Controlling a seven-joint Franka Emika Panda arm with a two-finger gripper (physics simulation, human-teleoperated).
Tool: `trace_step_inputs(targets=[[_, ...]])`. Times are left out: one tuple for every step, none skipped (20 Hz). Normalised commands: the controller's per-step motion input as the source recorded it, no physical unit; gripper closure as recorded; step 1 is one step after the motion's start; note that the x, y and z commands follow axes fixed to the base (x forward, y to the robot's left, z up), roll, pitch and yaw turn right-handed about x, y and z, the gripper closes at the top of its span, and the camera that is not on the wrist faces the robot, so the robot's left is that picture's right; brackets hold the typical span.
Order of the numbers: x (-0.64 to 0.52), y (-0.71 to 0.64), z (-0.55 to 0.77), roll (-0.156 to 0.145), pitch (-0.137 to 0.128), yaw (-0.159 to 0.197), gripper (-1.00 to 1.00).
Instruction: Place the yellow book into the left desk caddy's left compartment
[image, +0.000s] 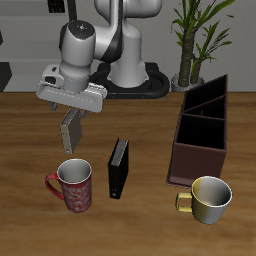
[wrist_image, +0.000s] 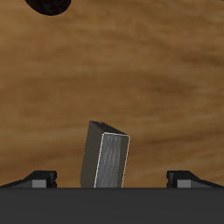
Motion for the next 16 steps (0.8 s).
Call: trace_step_inputs(targets=[[-0.04,-0.10,-0.66,-0.024,0.099,-0.151,-1.00],[0.04,0.05,-0.40,-0.001,0.032,0.062,-1.00],[0.15,0.02,-0.72,0.025,0.108,0.084,-1.00],[0.01,-0.18,-0.51,-0.067,0.093,-0.106,-1.00],[0.04,0.03,-0.49,0.027,0.025,-0.002,-1.00],[0.04,-0.04,-0.43,0.013,0.080,-0.026,-1.00],[0.06,0.08,0.01,0.000,0.000,0.000,-1.00],[0.05,-0.13,-0.70,-0.067,0.079,-0.054,-1.00],[0.08,-0.09,-0.47,-0.016,0.075,-0.029,-1.00],[0.07,-0.07,-0.53,-0.073,0.169,-0.044,-1.00],[0.00,-0.03,-0.70,-0.060,0.095,-0.038,-1.00],[-0.02,-0.08,-0.28,-0.027,0.033,-0.040,1.00],[-0.01,-0.02,-0.20,-0.014,0.069,-0.089,1.00],[-0.07,-0.02,-0.06,-0.009,-0.006,-0.007,1.00],[-0.06,0.07,0.05,0.013,-0.025,-0.007,1.00],[-0.06,0.07,0.11,0.016,-0.024,-0.017,1.00]])
